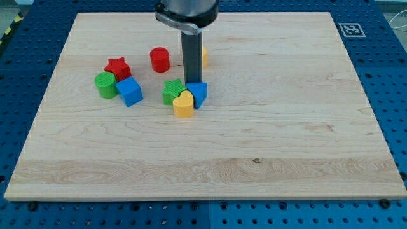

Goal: Push the yellow hexagon up a bit

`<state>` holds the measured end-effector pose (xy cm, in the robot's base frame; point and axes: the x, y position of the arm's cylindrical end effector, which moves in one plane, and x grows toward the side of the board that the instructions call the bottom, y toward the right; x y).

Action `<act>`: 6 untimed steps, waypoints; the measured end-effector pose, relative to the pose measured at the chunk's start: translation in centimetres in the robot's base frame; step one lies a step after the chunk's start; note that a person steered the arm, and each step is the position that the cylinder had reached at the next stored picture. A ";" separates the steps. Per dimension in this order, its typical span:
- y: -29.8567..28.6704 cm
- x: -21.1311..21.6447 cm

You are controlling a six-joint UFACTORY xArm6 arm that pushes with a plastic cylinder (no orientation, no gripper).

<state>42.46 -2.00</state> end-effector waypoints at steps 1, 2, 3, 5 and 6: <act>0.8 2.2; 0.8 1.2; 0.7 -1.3; -0.2 -7.5; -0.7 -10.2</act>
